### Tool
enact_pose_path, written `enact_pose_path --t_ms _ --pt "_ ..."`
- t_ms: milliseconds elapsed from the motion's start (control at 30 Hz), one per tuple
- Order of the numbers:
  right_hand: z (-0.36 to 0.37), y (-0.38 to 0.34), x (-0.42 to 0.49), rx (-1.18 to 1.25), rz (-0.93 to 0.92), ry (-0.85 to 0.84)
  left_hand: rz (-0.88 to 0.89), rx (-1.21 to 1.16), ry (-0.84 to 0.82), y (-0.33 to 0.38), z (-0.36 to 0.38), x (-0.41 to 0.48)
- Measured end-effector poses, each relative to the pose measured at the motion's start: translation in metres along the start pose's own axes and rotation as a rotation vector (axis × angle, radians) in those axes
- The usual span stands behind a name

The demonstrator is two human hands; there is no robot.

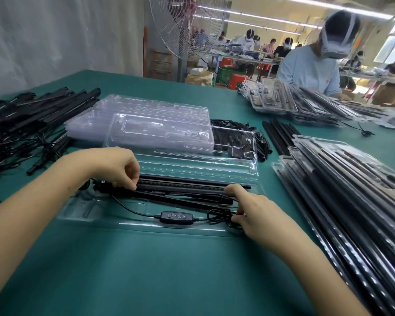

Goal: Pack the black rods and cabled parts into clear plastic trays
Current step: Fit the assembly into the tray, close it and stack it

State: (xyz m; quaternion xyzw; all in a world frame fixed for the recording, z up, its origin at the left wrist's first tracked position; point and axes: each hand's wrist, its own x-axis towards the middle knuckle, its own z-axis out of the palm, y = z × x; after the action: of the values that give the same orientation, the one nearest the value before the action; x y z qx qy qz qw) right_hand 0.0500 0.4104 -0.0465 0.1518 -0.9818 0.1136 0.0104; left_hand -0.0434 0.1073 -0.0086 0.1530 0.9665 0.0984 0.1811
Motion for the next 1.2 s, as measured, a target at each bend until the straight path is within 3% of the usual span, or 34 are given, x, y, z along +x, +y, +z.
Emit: enact_pose_path --t_ms 167,467,633,733,800,900,1000,1200 --pt "0.005 -0.003 0.005 -0.100 0.047 -0.071 -0.022 0.183 0.118 0.009 0.009 -0.008" --pt "0.012 -0.015 -0.007 -0.275 0.076 0.015 -0.058 0.322 0.190 0.020 0.026 -0.019" --pt "0.008 -0.019 -0.005 -0.241 0.113 0.037 -0.107 0.482 0.211 0.036 0.029 -0.031" --pt "0.007 -0.020 -0.006 -0.232 0.134 0.053 -0.042 0.558 0.351 0.048 0.038 -0.029" --pt "0.006 -0.021 -0.007 -0.234 0.138 0.052 0.096 0.467 0.411 0.055 0.049 -0.025" --pt "0.006 -0.022 -0.007 -0.233 0.129 0.039 0.244 0.243 0.290 0.069 0.071 -0.027" --pt "0.007 -0.023 -0.007 -0.257 0.128 0.038 0.244 0.103 0.177 0.071 0.091 -0.028" --pt "0.010 -0.021 -0.011 -0.277 0.129 0.069 0.219 0.131 0.161 0.072 0.096 -0.023"
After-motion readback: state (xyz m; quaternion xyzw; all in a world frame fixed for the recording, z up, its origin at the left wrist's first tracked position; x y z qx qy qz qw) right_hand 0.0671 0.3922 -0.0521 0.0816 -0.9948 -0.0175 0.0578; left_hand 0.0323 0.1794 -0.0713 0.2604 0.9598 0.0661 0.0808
